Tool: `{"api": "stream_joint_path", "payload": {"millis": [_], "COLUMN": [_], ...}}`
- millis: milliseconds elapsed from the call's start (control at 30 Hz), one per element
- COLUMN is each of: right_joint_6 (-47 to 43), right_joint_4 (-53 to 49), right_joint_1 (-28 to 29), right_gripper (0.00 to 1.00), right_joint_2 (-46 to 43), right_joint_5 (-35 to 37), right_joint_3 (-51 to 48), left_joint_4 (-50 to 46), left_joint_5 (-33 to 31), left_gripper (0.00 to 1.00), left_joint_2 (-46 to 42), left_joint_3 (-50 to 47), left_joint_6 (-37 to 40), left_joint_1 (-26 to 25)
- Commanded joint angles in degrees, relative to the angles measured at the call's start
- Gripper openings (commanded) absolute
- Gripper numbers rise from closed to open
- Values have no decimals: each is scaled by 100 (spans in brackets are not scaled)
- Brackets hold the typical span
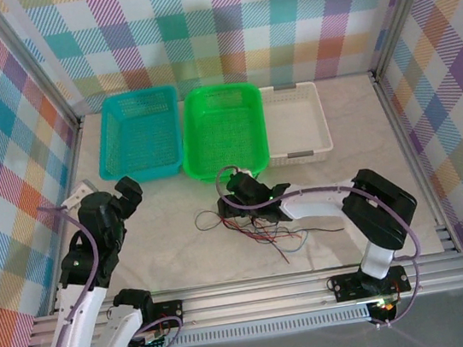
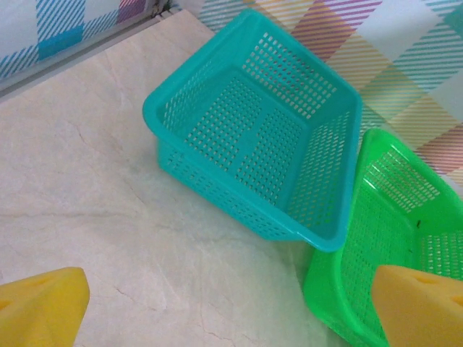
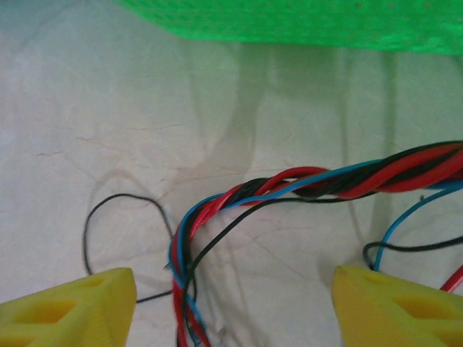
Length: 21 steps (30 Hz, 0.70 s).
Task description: Untangle the cables
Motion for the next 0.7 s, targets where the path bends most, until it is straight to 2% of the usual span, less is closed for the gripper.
{"api": "stream_joint_path", "payload": {"millis": [0, 300, 667], "right_joint_6": [344, 711, 1116], "right_joint_4": [255, 805, 868], "right_joint_1": [61, 66, 70], "right_gripper": [68, 67, 52], "right_joint_2": [207, 677, 1237], "right_joint_5": [431, 940, 1225], "right_joint_3": [239, 344, 643], "left_joint_4": [-133, -72, -19], "left_joint_5": [-131, 10, 49], "left_gripper": [100, 100, 100], "left_joint_2": [40, 103, 103], "left_joint_3": [-20, -20, -50], "left_joint_6": [210, 379, 512], "left_joint_1": [-106, -304, -427]}}
